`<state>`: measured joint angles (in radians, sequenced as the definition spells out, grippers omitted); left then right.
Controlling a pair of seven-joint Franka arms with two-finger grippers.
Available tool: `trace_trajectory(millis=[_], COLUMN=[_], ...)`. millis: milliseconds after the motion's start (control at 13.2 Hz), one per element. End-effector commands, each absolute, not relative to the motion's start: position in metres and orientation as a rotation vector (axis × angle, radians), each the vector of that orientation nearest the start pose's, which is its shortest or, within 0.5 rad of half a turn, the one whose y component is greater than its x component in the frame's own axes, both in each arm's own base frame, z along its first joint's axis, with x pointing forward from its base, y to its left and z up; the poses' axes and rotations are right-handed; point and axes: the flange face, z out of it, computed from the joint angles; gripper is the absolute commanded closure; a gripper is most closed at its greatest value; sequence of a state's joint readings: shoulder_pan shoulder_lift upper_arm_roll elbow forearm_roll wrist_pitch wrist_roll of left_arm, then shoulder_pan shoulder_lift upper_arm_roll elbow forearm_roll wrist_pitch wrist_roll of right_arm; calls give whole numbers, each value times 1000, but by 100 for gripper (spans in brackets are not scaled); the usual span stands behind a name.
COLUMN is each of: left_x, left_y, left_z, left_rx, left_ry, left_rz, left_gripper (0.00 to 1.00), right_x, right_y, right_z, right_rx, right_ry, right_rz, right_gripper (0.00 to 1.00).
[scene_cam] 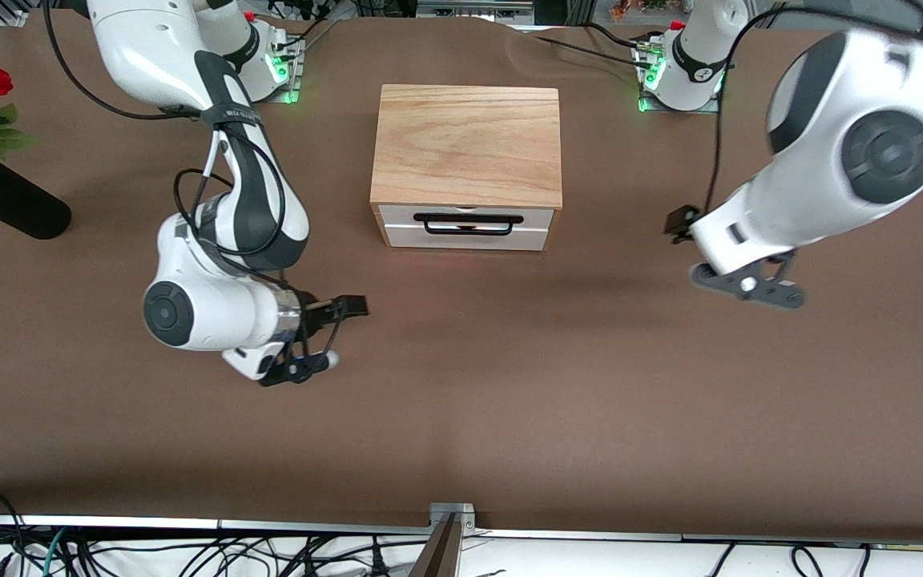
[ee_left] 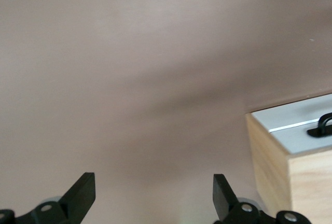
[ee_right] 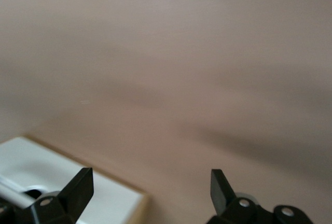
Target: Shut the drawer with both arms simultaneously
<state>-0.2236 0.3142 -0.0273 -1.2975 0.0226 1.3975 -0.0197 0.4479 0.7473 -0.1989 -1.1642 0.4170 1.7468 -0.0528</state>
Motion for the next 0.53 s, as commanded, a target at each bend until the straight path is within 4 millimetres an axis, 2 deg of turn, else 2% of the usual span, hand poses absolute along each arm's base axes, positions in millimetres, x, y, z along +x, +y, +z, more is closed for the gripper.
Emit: trace_trajectory(millis=[0,76,228,303,379,455], left_x=[578,565,531,520,513,511], left_y=[-91,-79,-67,-52,-41,-31], left_z=[608,624,641,640,630,622], left_rx=[-3072,-3086,-3087,-3094,-3099,-3104], left_ry=[269,246,219,178,153,123], left_rz=[321,324,307,282,252,219], left_gripper=[0,0,0,0,0,0], right_x=[700,705,712,707,704,698], right_y=[217,193,149,139,119,112], right_z=[394,410,442,468,495,517], right_rx=[-2983,-3006,-3041,-3085,-3168,-3191], right_ry=[-363,-312,-223,-236,-244,-265], right_rz=[185,144,64,17,-47,-91], right_gripper=[0,0,0,0,0,0])
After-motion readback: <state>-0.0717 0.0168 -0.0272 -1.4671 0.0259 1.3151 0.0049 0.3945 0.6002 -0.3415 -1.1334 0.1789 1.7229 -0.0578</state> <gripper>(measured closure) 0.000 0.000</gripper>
